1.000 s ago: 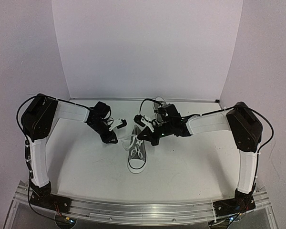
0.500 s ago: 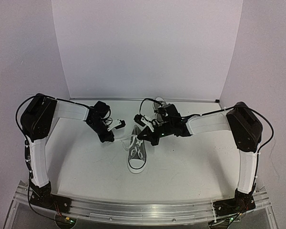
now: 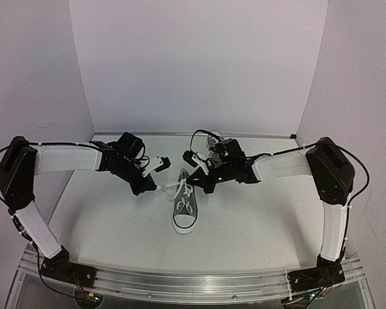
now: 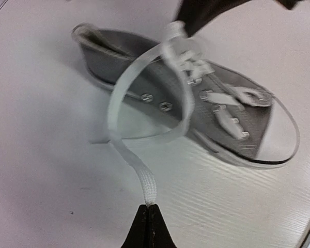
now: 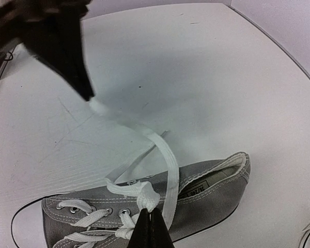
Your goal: Tie the shoes
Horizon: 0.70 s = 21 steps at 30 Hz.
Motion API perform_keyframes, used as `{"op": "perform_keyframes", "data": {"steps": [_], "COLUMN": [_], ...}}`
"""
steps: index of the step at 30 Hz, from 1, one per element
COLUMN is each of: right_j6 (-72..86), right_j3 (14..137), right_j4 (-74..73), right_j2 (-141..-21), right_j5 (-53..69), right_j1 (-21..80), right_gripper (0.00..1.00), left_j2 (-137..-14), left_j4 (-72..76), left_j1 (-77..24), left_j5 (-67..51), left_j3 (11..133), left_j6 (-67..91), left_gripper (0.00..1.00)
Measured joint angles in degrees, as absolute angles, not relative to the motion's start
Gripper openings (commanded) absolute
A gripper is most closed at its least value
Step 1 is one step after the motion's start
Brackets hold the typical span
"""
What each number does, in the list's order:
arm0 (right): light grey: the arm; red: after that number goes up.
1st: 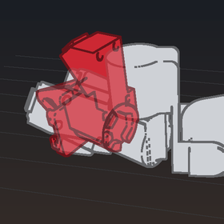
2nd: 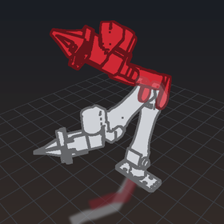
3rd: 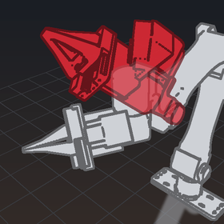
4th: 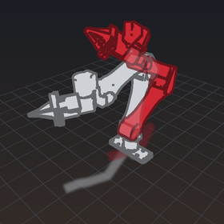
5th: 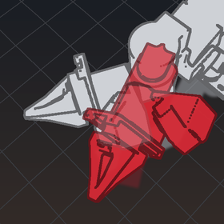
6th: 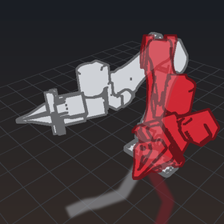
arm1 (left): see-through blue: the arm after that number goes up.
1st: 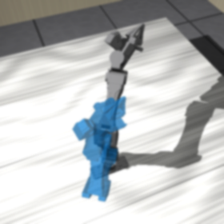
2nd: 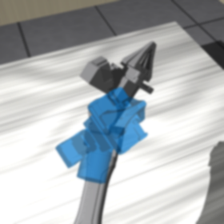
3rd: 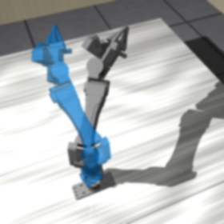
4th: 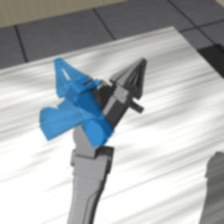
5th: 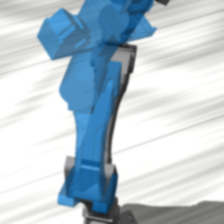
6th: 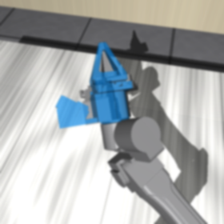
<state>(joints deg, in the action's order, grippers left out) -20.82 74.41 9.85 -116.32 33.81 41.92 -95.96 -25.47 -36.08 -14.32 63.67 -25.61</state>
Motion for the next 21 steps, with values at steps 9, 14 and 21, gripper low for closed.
{"op": "perform_keyframes", "data": {"steps": [9,14,21], "right_j6": [-20.2,-19.97,-19.86], "right_j3": [74.41,74.41,74.41], "right_j4": [10.36,10.69,10.77], "right_j2": [-116.33,-116.33,-116.33], "right_j5": [33.8,33.82,33.82], "right_j1": [41.76,41.76,41.74], "right_gripper": [0.0,0.0,0.0], "left_j2": [-87.21,-87.8,-97.8], "left_j4": [-25.33,-21.73,-16.08], "left_j1": [-46.93,-48.9,-51.89], "left_j5": [-22.7,-28.05,-32.28], "left_j3": [61.8,61.8,66.6], "left_j6": [-24.01,-24.49,-26.94], "left_gripper": [0.0,0.0,0.0]}}
